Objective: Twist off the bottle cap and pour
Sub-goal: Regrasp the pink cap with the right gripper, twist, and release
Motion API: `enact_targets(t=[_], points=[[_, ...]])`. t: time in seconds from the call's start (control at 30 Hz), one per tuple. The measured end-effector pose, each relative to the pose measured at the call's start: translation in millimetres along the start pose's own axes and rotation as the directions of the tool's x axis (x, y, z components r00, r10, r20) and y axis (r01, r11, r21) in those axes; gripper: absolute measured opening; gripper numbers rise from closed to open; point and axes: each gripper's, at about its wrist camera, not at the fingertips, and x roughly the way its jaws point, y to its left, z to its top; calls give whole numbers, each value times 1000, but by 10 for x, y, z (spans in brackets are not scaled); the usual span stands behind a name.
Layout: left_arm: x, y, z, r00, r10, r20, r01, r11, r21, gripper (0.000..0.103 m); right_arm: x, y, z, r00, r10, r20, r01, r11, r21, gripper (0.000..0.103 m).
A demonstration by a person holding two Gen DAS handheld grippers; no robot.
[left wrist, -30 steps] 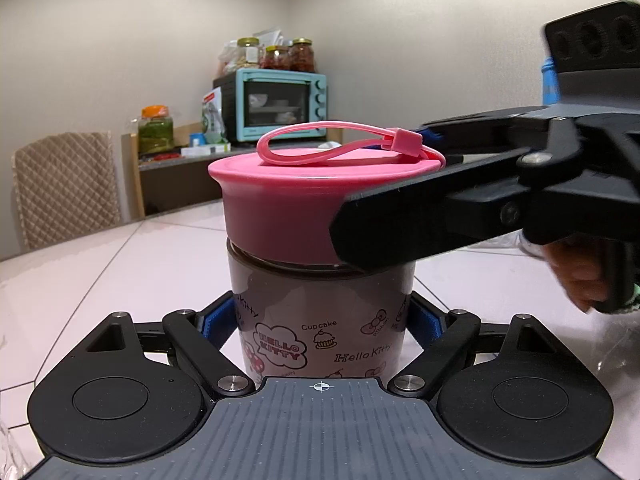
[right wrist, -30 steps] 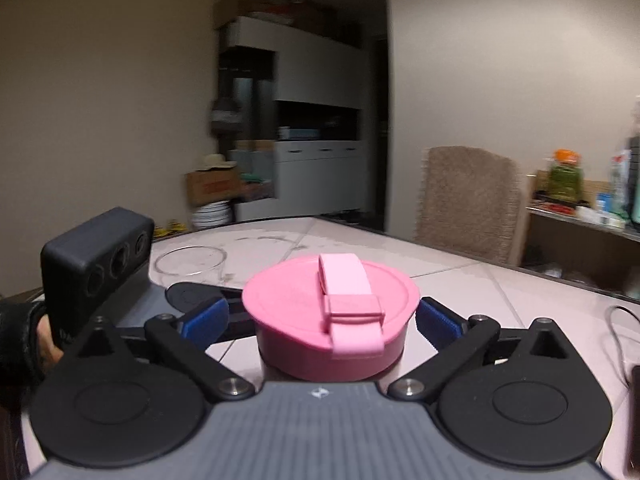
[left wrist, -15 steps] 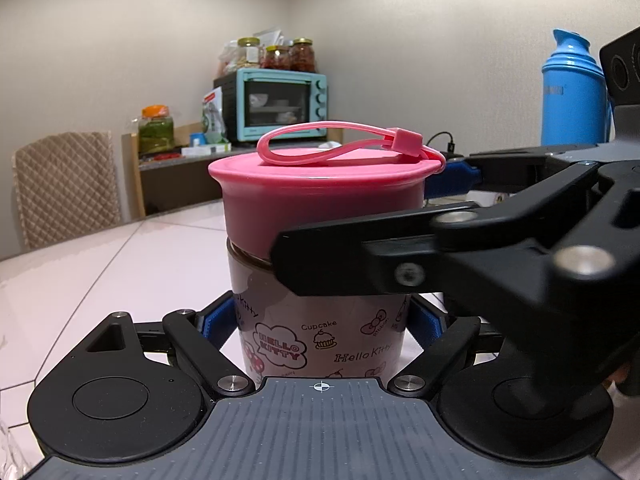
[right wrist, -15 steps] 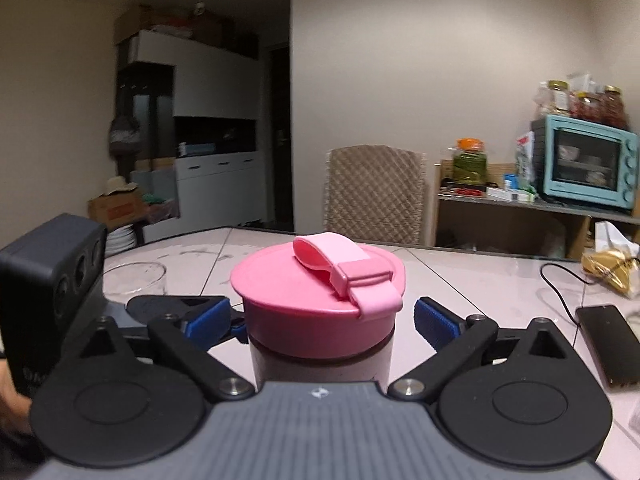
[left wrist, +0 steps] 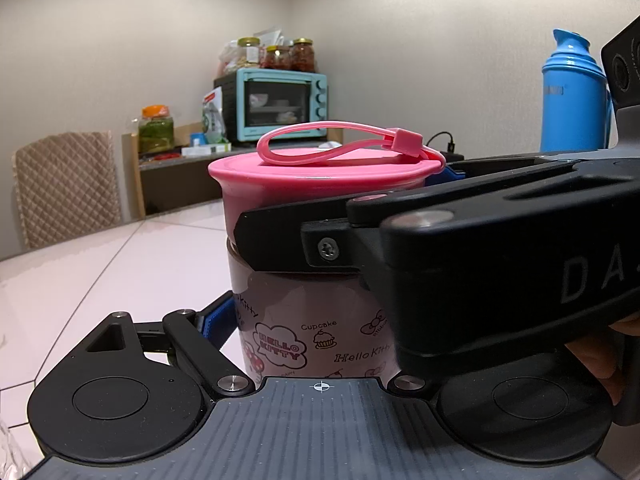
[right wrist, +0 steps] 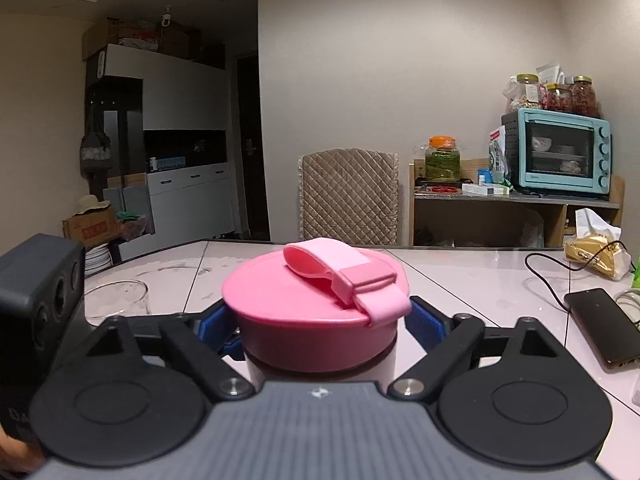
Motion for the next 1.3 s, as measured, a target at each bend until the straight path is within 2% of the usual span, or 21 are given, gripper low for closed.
enact_targets(t=[0.23,0.37,0.53,0.73,0.87,1.03,1.1,1.2,1.3], points=[[0,-3,-1,1000,0,0,0,1000,0,90,6,-63,13,999,47,-3,-47,999,-2,85],[0,-5,-1,1000,1,0,-1,1000,0,90,2,-175,10,992,122,-6,-122,992,-22,85],[1,-7,-2,1000,1,0,-1,1000,0,90,35,-336,61,971,236,-38,-239,968,-82,85],[3,-16,-2,1000,0,0,0,1000,1,90,72,-514,111,921,380,-79,-388,910,-147,85],[6,-20,-1,1000,1,0,-1,1000,2,90,119,-623,188,868,479,-129,-495,852,-172,85],[6,-18,3,1000,0,0,0,1000,1,90,191,-791,236,797,584,-151,-603,782,-159,85],[7,-19,4,1000,0,0,0,1000,1,90,201,-840,248,780,608,-147,-625,765,-156,85],[9,-19,5,1000,0,0,0,1000,1,90,165,-851,249,780,610,-141,-626,764,-156,85],[10,-17,6,1000,0,0,0,1000,1,90,132,-836,266,805,578,-132,-593,790,-154,87]])
